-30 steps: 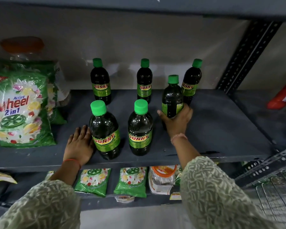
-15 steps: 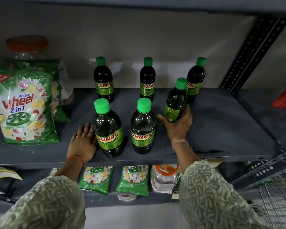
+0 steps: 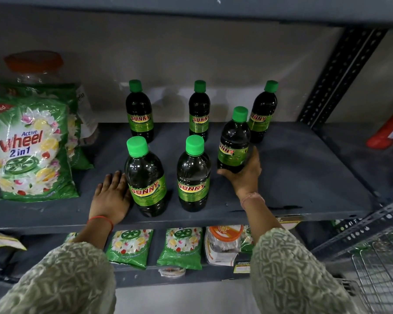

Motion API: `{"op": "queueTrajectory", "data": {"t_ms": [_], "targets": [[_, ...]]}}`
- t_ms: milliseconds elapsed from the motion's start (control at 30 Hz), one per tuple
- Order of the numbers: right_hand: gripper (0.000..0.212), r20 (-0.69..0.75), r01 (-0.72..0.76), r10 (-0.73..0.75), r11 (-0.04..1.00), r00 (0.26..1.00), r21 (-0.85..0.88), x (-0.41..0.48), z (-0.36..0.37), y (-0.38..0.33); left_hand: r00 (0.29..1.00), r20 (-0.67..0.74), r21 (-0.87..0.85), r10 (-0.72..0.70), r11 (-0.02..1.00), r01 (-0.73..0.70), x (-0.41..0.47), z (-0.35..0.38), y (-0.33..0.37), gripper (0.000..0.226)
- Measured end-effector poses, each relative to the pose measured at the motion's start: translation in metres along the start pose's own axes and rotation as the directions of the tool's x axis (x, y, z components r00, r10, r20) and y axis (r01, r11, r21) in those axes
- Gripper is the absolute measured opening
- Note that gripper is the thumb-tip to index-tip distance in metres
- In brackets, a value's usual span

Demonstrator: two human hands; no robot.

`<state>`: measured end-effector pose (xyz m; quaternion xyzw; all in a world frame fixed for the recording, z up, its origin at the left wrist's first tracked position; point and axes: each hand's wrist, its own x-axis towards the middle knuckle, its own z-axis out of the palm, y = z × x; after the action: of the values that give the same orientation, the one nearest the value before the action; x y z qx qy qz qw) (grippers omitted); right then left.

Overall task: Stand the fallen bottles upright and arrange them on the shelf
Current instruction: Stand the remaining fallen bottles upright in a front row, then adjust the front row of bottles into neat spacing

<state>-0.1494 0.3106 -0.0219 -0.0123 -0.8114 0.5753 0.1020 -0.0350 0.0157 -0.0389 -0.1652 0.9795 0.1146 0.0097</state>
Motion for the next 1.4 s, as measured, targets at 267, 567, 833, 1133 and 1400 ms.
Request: {"op": "queueTrajectory", "data": {"t_ms": [267,567,833,1133,1400], "targets": [[0.065,0.186,-0.080,0.082,0.997,0.979,-0.020,0.010,-0.013,0.004,1.000,0.002,0.017,-0.001,1.000,0.001,0.002,0.003,-0.002,0.058],[0.085,0.562,-0.096,0.105,0.994,0.820,-0.046,0.029,-0.035,-0.010,1.000,0.004,0.022,0.002,1.000,-0.002,0.002,0.002,-0.002,0.059],[0.095,0.426,-0.150,0.099,0.985,0.899,0.087,0.015,-0.031,0.002,1.000,-0.008,0.014,0.004,1.000,-0.004,0.002,0.002,-0.002,0.056],[0.072,0.206,-0.015,0.029,0.997,0.978,-0.069,-0.008,-0.016,-0.001,1.000,0.014,0.024,0.002,1.000,-0.003,0.003,0.002,-0.003,0.056],[0.068,0.255,0.059,-0.028,0.992,0.967,-0.115,-0.075,-0.051,0.010,0.999,0.016,0.028,0.037,0.999,-0.038,0.001,0.002,0.000,0.055]]}}
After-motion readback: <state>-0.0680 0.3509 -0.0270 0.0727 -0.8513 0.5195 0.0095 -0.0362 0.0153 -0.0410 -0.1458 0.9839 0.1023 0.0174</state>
